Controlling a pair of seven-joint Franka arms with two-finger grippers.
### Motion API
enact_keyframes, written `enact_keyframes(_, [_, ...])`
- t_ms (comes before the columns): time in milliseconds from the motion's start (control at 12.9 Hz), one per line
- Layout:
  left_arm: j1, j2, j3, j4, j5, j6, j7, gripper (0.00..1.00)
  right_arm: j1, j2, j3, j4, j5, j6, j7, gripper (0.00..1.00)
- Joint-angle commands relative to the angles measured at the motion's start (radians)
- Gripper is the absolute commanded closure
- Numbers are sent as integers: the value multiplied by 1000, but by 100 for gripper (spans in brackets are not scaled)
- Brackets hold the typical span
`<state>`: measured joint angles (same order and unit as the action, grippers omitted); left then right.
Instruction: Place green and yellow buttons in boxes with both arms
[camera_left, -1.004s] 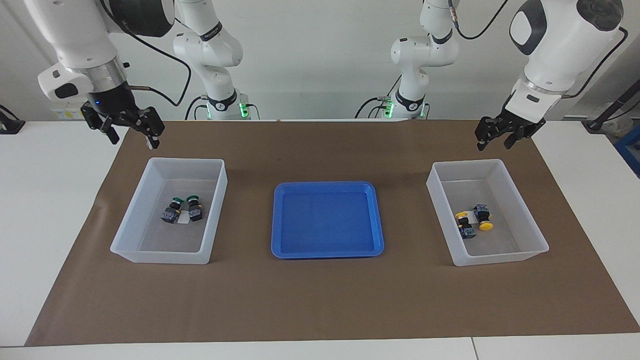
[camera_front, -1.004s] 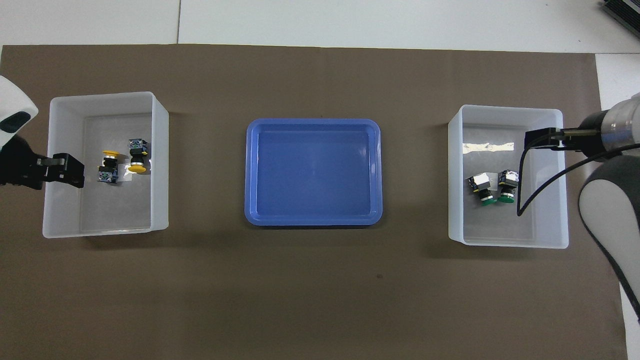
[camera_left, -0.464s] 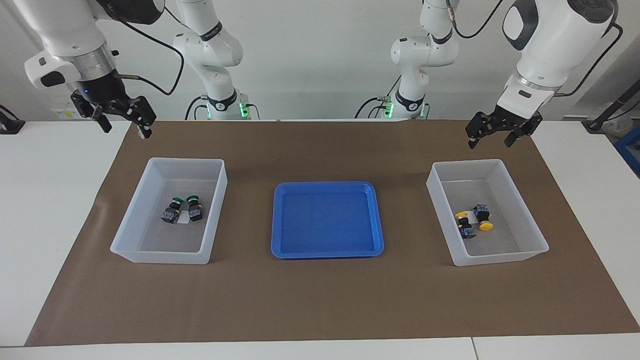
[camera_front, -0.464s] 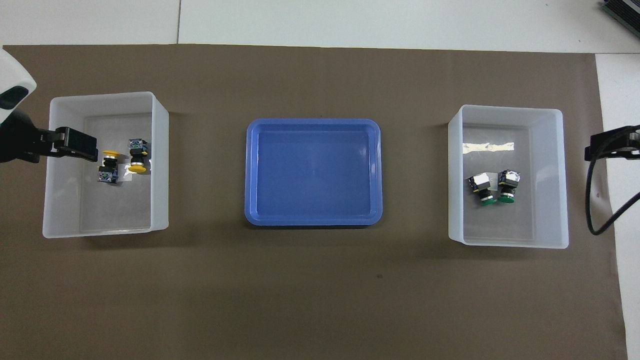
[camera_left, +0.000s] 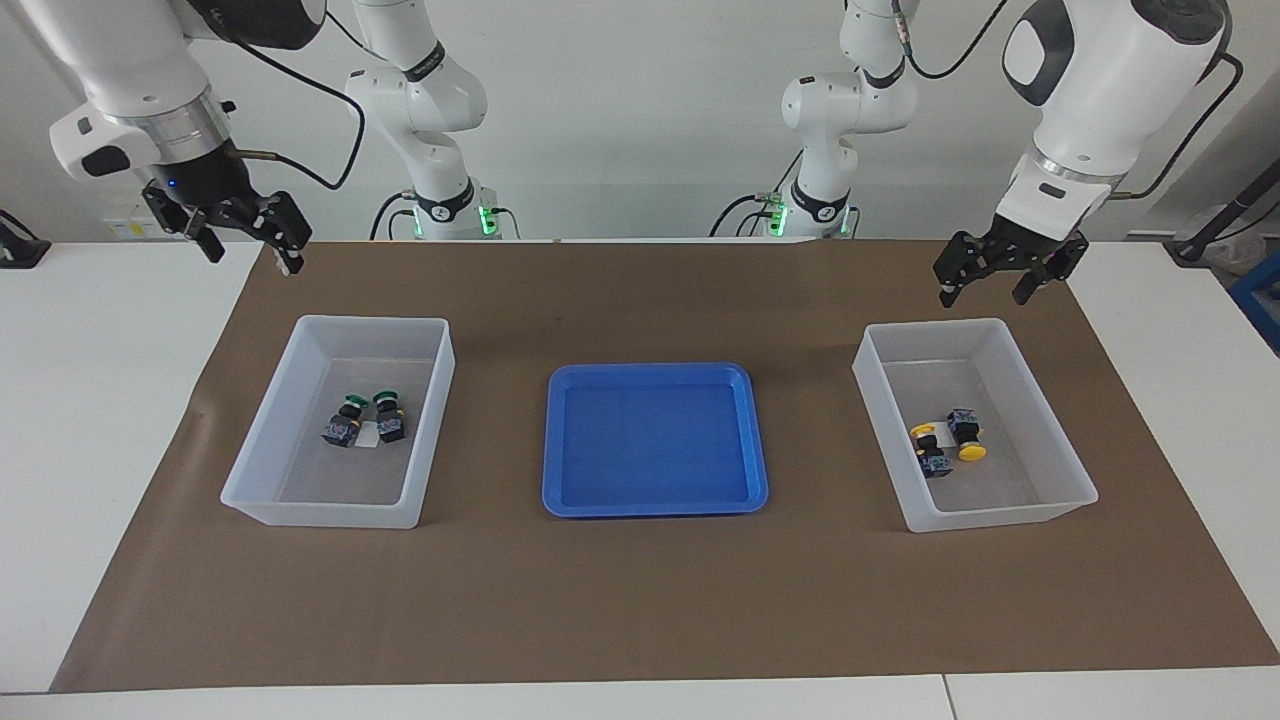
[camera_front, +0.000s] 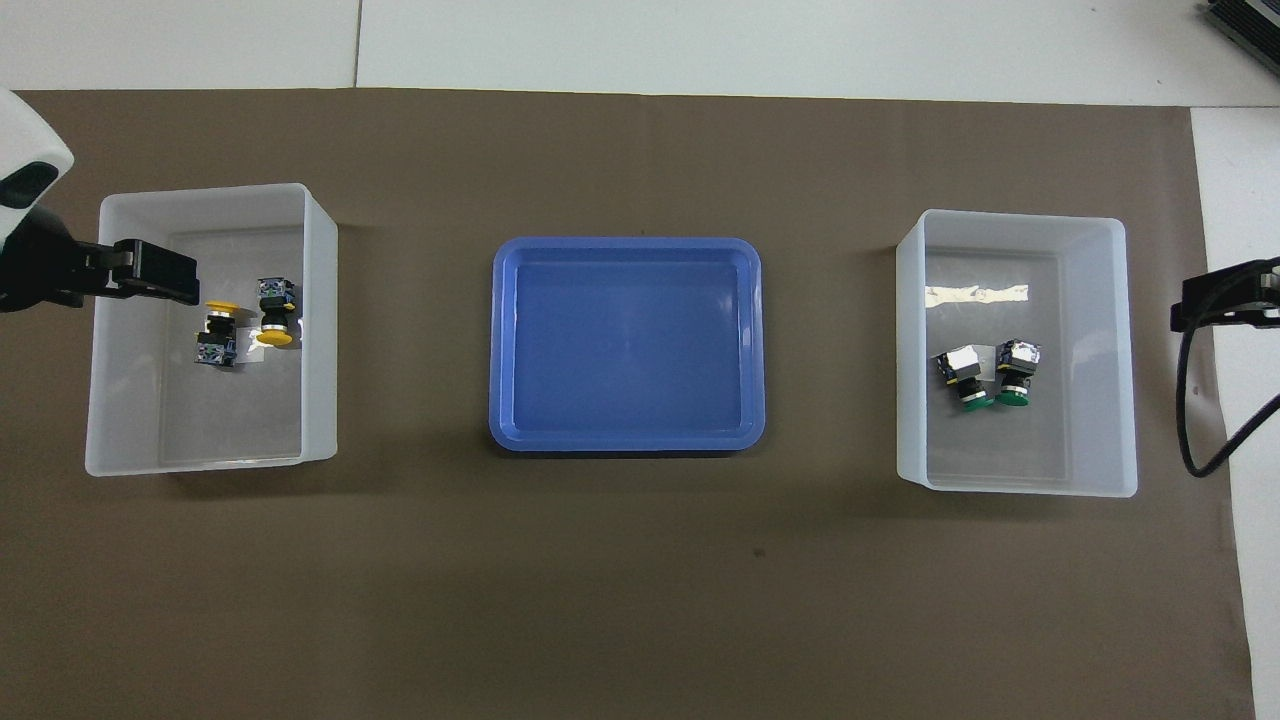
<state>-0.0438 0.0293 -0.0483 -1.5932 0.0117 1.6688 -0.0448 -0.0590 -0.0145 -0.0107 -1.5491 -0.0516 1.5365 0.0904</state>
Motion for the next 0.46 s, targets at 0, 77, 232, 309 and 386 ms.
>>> enact_keyframes(0, [2,-11,-2,-21,-6,19,9,0,-5,-12,-3,-8,54,-24,18,0])
enact_keyframes(77, [1,-11,-1,-19,-6,20,10,0,-7,-12,-5,-8,68,-30,20,0])
enact_keyframes(232, [1,-11,-2,-19,-6,20,6,0,-5,-12,-5,-9,65,-30,16,0])
enact_keyframes(309, [1,-11,-2,-19,-6,20,5,0,1,-13,-5,-11,59,-30,9,0])
enact_keyframes(386, [1,-11,-2,-19,-6,20,3,0,7,-13,-2,-12,41,-29,8,0])
